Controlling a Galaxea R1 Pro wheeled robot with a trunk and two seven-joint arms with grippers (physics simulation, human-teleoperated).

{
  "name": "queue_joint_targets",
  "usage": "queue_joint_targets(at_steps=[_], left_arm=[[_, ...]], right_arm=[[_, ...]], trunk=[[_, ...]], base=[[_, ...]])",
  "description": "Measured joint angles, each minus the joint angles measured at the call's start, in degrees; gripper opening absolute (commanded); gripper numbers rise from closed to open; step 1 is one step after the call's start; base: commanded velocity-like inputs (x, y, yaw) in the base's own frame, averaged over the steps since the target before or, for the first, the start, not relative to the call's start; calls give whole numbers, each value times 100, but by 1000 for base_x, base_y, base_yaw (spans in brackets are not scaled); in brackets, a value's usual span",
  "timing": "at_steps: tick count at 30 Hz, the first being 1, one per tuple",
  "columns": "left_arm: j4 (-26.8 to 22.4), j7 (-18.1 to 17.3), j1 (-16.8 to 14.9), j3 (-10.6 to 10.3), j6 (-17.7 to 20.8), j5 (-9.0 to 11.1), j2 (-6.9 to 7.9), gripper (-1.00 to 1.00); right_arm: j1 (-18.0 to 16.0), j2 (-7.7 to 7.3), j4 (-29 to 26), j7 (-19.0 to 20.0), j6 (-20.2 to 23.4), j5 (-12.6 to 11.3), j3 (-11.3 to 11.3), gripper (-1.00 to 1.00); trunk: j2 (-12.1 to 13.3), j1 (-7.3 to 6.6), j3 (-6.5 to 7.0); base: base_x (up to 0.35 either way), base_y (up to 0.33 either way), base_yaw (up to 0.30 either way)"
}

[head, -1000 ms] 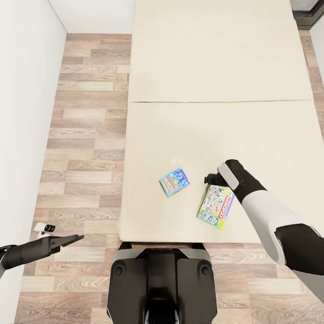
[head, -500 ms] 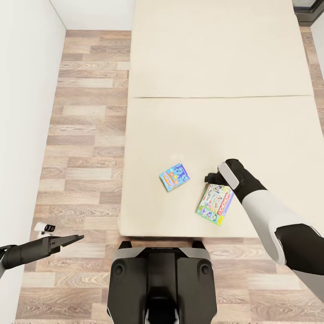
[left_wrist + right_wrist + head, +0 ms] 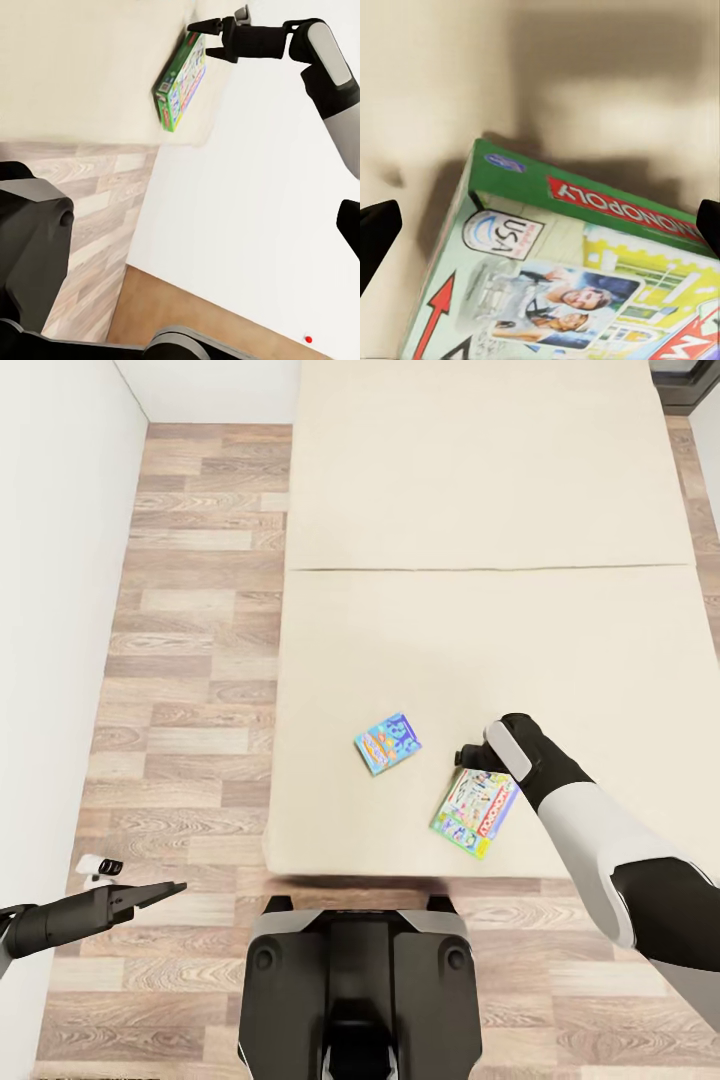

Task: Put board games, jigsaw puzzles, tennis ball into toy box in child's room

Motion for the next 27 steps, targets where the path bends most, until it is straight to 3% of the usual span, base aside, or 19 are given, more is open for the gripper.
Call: queue_joint_targets(at_steps=[27], left_arm=[[0,0,0,0,0,0,0,100]], right_arm=[[0,1,12,1,-1,7,0,100]], trunk=[[0,0,0]], base=[[-91,0,0]])
